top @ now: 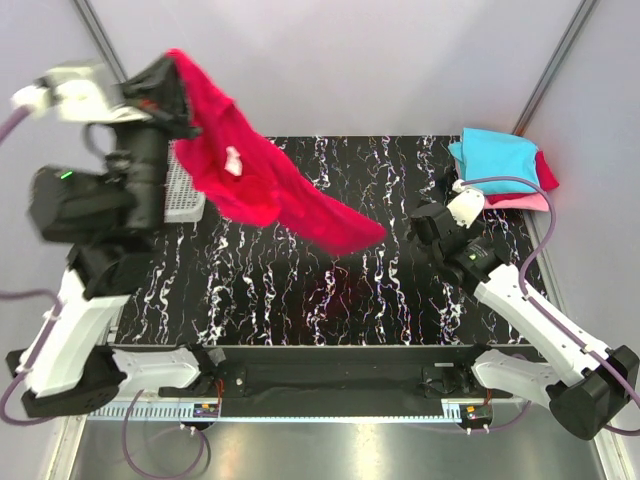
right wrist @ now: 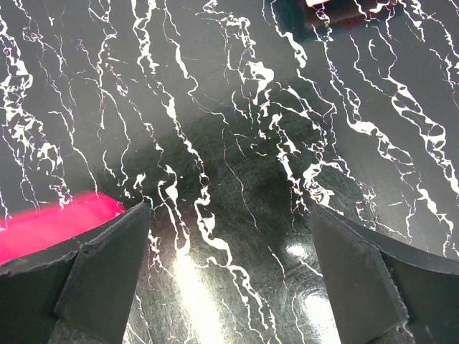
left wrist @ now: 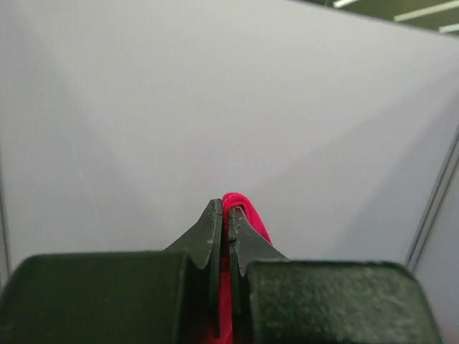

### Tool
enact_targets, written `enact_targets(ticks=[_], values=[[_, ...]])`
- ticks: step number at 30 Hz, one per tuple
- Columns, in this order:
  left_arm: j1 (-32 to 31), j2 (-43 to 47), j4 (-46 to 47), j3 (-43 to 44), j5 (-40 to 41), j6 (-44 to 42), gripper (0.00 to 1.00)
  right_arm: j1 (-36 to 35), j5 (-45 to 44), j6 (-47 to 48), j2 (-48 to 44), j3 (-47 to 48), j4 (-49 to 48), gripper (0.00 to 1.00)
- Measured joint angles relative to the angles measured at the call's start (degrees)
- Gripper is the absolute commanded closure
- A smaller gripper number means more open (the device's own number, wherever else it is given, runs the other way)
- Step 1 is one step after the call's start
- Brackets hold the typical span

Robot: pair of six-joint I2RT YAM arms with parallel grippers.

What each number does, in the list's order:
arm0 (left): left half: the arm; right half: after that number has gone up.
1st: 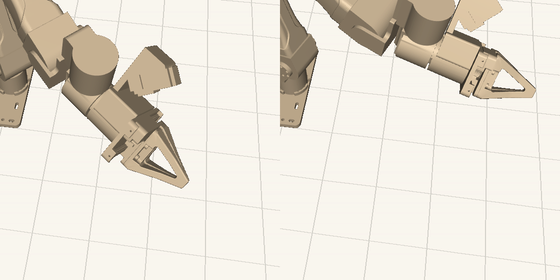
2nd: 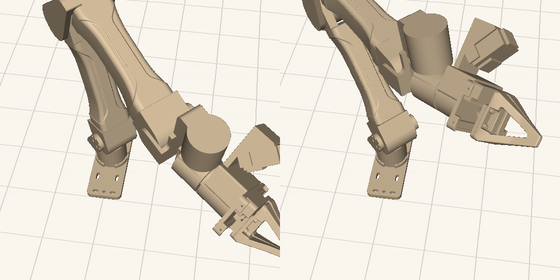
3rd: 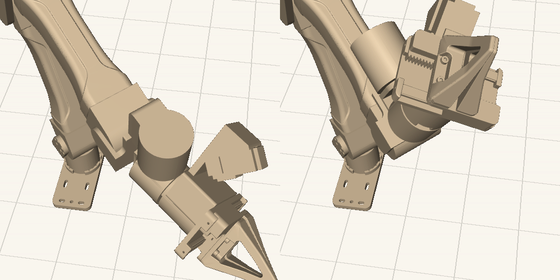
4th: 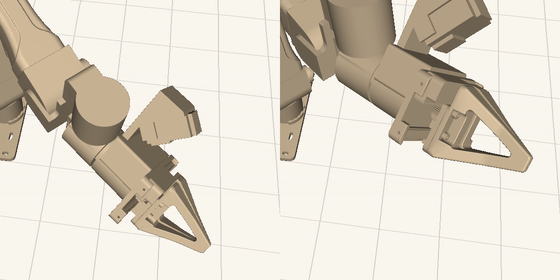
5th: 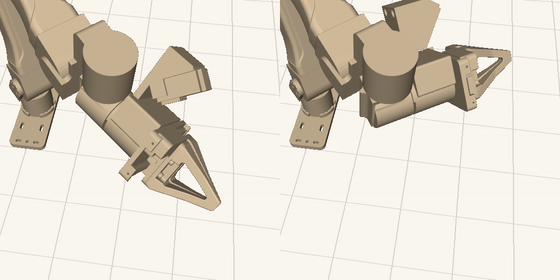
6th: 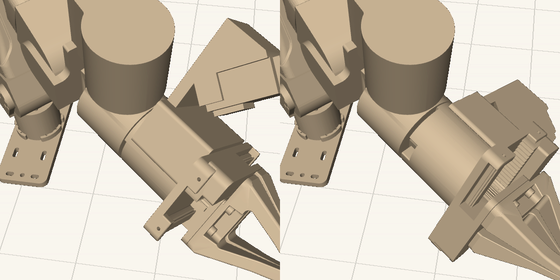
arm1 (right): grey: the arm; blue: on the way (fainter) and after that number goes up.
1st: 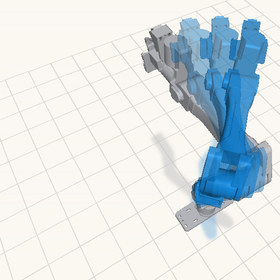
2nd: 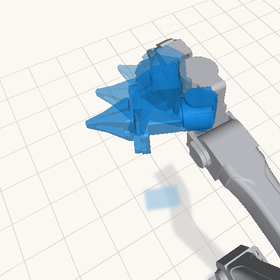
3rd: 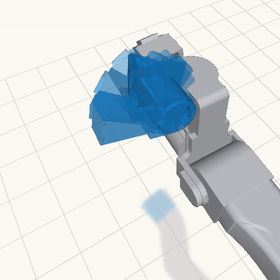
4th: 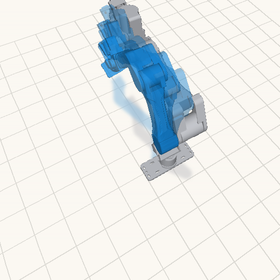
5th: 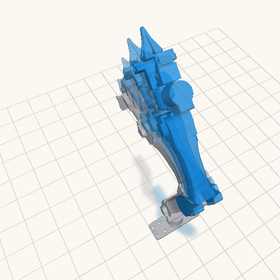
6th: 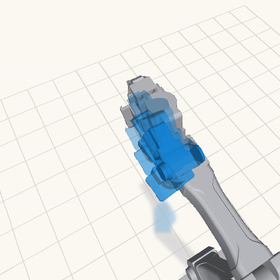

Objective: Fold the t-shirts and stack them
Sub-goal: Move the tshirt to the center of the board

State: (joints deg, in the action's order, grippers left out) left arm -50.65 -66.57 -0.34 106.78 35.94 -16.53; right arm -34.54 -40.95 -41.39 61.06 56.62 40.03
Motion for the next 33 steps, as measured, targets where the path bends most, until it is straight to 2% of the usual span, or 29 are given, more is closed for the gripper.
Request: enact_targets(ticks=[3,7,15,21,25,26,27,29,30,33], values=[[0.0,4.31,6.14,-2.49,0.72,-2.64,1.0,0.0,0.07,0.04,0.28,0.0,-0.37,0.0],[0.04,5.44,11.89,-1.38,1.99,-5.09,1.0,0.0,0.15,0.07,1.4,0.0,-0.9,0.0],[0.04,0.81,10.34,0.17,2.12,-5.35,1.0,0.0,1.44,0.2,2.27,0.0,-1.42,0.0],[0.04,-4.9,3.23,0.55,-1.64,2.4,1.0,0.0,1.57,0.26,2.16,0.0,-1.44,0.0],[0.04,-7.34,0.26,-7.1,-6.32,11.82,1.0,0.0,1.57,0.5,0.76,0.02,-1.31,0.0],[0.04,-8.39,-0.48,-9.68,-7.91,14.6,0.91,0.0,1.53,0.59,0.15,0.07,-1.16,0.0],[0.04,-9.57,-1.36,-11.76,-9.4,16.96,0.5,0.0,1.49,0.66,-0.63,0.13,-1.01,0.0],[-0.11,-13.16,-2.64,-16.46,-13.25,21.38,0.22,0.0,1.42,0.92,-2.16,0.87,-0.04,0.0],[-0.37,-14.78,-3.21,-18.71,-14.78,23.37,0.02,0.0,1.4,1.11,-2.97,1.38,0.26,0.0],[-1.9,-18.38,-5.6,-25.46,-16.85,27.39,0.01,0.0,1.38,1.6,-4.85,2.73,0.61,0.0]])
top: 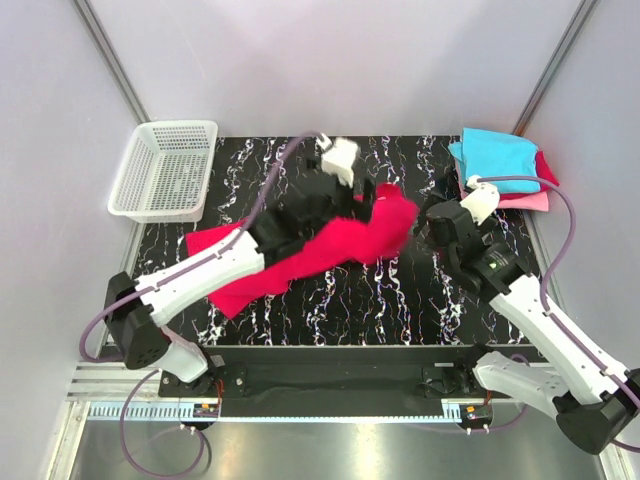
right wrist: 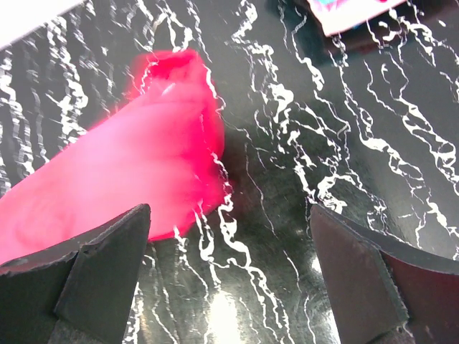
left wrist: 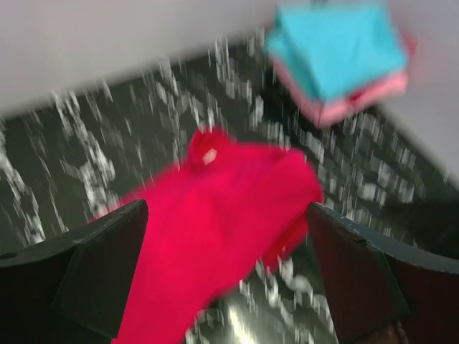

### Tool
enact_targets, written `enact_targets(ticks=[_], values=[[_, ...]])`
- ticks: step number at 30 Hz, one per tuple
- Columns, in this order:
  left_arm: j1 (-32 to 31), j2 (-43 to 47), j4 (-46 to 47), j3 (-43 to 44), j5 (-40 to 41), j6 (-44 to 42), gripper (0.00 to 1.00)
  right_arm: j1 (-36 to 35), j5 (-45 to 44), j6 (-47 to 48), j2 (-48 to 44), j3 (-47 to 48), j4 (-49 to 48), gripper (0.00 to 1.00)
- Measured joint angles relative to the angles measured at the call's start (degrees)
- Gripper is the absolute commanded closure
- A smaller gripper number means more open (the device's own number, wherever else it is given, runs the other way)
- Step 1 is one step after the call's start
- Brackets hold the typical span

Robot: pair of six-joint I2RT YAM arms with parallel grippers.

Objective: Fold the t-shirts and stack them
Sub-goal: Move the tshirt to the center of the board, then flatten the tshirt out

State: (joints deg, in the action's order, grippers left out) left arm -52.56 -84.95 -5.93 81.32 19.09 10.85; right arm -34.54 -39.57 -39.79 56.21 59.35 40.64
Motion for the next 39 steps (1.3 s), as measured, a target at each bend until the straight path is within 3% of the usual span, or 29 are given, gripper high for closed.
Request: enact_targets(ticks=[5,14,15,18,23,28,39], values=[[-3.74,1.88,-4.24,-8.92,4.5,2.45,0.01,0.0,0.09,0.31,-0.31,0.48,0.35,0.0],[-3.72,10.71,-15.93,-10.29,18.34,13.94,0.01,0.2,7.13,2.45,6.25,-1.05,-1.53,0.0],[-3.74,11.06,-17.57,-11.1,18.69,15.89,0.01,0.24,8.28,2.56,7.02,-1.38,-2.29,0.14],[-3.74,12.33,-23.71,-16.26,19.5,25.22,0.01,0.37,12.48,3.08,9.57,-3.06,-5.57,0.3],[-3.61,17.88,-36.17,-27.21,21.75,42.53,0.01,0.55,17.05,1.92,9.07,-8.76,-11.43,0.26],[1.44,22.18,-44.78,-30.03,21.94,54.14,0.01,0.59,20.04,1.9,8.79,-9.81,-14.86,0.22],[9.75,21.0,-48.59,-41.46,14.19,65.05,0.03,0.59,22.97,1.16,10.45,-9.81,-16.98,0.22]])
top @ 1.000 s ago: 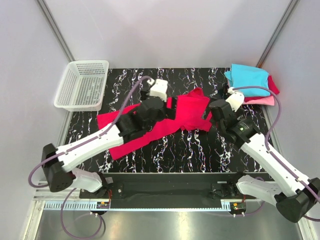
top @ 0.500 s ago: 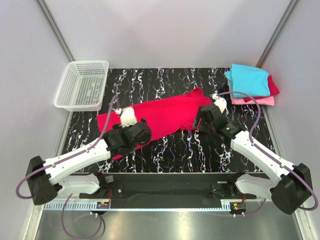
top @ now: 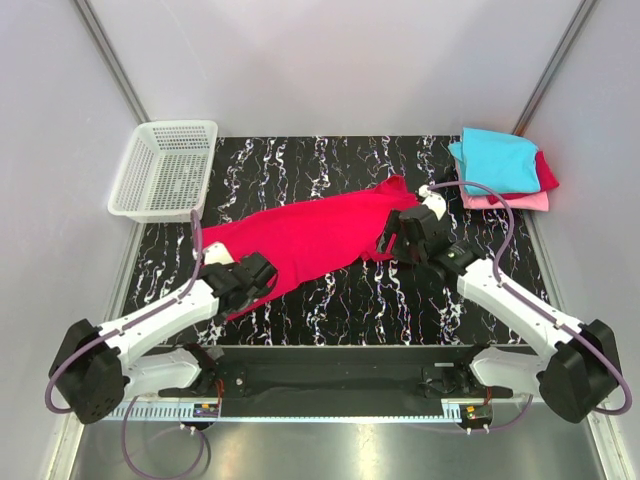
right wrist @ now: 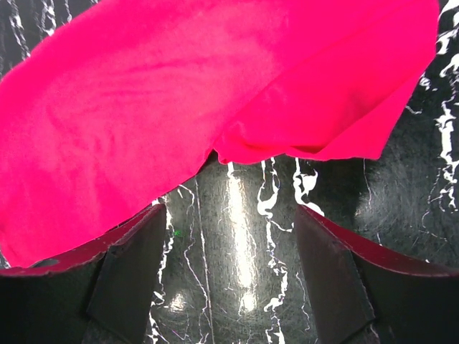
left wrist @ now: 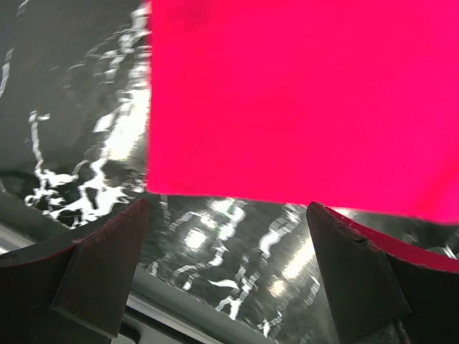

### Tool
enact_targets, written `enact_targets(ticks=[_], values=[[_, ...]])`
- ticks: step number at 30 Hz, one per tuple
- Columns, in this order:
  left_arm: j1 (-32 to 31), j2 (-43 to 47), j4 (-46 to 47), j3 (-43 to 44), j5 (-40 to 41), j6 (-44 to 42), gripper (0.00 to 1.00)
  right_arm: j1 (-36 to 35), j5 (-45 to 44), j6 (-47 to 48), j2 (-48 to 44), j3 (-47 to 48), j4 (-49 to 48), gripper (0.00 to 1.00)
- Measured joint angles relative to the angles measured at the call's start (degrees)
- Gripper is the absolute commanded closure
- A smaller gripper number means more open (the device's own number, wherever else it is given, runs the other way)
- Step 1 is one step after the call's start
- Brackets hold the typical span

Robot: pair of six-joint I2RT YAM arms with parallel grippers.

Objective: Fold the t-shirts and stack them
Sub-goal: Flatten the tshirt out

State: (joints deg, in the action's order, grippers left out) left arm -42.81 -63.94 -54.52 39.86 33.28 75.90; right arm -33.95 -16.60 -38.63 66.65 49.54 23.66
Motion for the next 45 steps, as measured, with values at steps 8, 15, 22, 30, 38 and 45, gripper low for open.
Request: enact_targets(ticks=[8,15,22,30,38,45], values=[[5.22,3.8,0.04,-4.72,-2.36,1.25,0.28,0.0,1.22,-0.87,2.99,0.0,-0.04,0.22],[6.16,2.29,1.95,-8.28,-5.81,1.33,0.31,0.02,1.18,-1.33,3.04,0.0,-0.07,0.22],[6.69,2.19,3.67,-9.77,-7.21,1.55,0.36,0.02,1.11,-1.75,3.04,0.0,-0.02,0.22],[8.41,0.02,5.4,-10.01,-7.08,1.07,0.37,0.0,1.07,-1.75,3.1,0.0,0.13,0.2],[9.29,-0.2,5.77,-10.01,-6.27,0.0,0.38,0.0,0.98,-1.75,3.82,0.0,0.2,0.2],[9.53,-0.35,6.01,-9.38,-4.66,-1.18,0.57,0.0,1.01,-1.75,6.43,0.0,0.24,0.2]])
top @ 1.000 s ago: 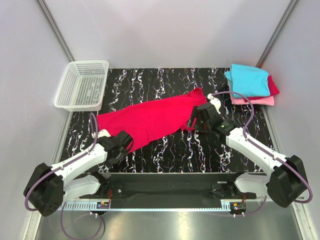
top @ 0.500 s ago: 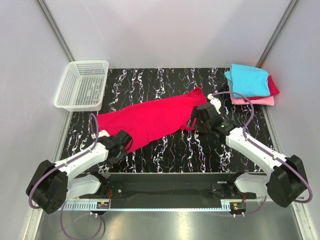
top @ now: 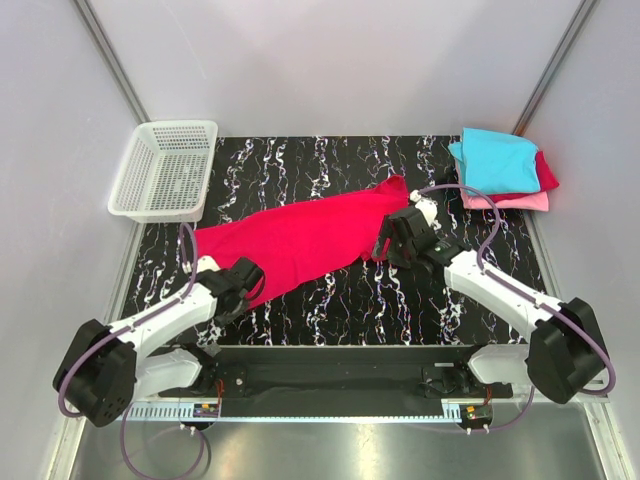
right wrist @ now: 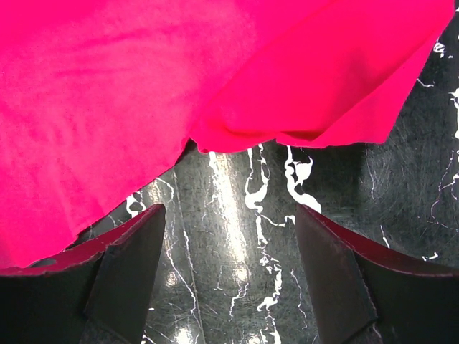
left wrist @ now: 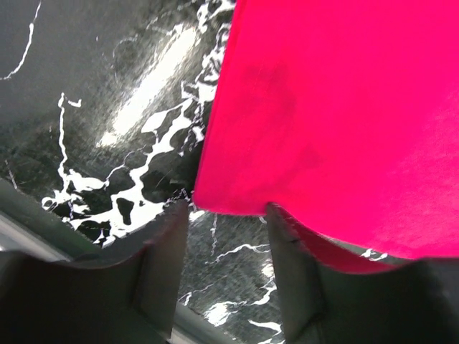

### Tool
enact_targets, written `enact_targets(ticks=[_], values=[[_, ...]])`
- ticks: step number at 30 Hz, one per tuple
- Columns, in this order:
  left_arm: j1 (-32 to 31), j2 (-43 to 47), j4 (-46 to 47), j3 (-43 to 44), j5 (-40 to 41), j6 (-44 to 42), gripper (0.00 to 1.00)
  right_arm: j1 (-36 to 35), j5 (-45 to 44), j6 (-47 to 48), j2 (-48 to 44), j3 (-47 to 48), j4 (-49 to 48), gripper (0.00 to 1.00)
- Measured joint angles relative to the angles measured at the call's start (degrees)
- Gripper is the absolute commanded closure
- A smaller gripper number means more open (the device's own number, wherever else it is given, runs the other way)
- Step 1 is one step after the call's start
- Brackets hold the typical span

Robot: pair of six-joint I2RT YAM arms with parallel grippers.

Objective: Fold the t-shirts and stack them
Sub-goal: Flatten the tshirt out

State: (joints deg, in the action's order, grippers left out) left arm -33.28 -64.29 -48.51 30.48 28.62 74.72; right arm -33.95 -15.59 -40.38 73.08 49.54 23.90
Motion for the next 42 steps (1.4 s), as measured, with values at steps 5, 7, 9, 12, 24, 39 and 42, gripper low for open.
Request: enact_targets(ticks=[5,7,9,12,24,39,42], values=[[0.17,-1.25,0.2,0.9,1.31,-0.96,0.65,0.02,-0.02,0.02,1.03,0.0,0.04,0.2],[0.26,-1.97,0.24,1.03,1.57,-1.18,0.64,0.02,-0.09,0.0,1.29,0.04,0.09,0.2],[0.33,-2.32,0.22,1.03,1.62,-1.27,0.62,0.02,-0.2,0.0,1.6,0.09,0.11,0.2],[0.42,-2.32,0.22,1.03,1.64,-1.38,0.5,0.02,-0.24,0.0,1.97,0.2,0.42,0.2],[3.06,-2.29,2.84,0.68,-1.7,-2.36,0.45,0.42,-0.94,0.02,1.44,0.5,1.75,0.19],[7.54,-2.32,6.56,0.13,-5.25,-6.16,0.9,2.25,-2.03,0.09,-3.02,0.5,3.19,0.19],[7.58,-2.21,7.37,0.13,-5.68,-6.8,1.0,2.29,-2.05,0.07,-2.99,0.5,3.43,0.19]])
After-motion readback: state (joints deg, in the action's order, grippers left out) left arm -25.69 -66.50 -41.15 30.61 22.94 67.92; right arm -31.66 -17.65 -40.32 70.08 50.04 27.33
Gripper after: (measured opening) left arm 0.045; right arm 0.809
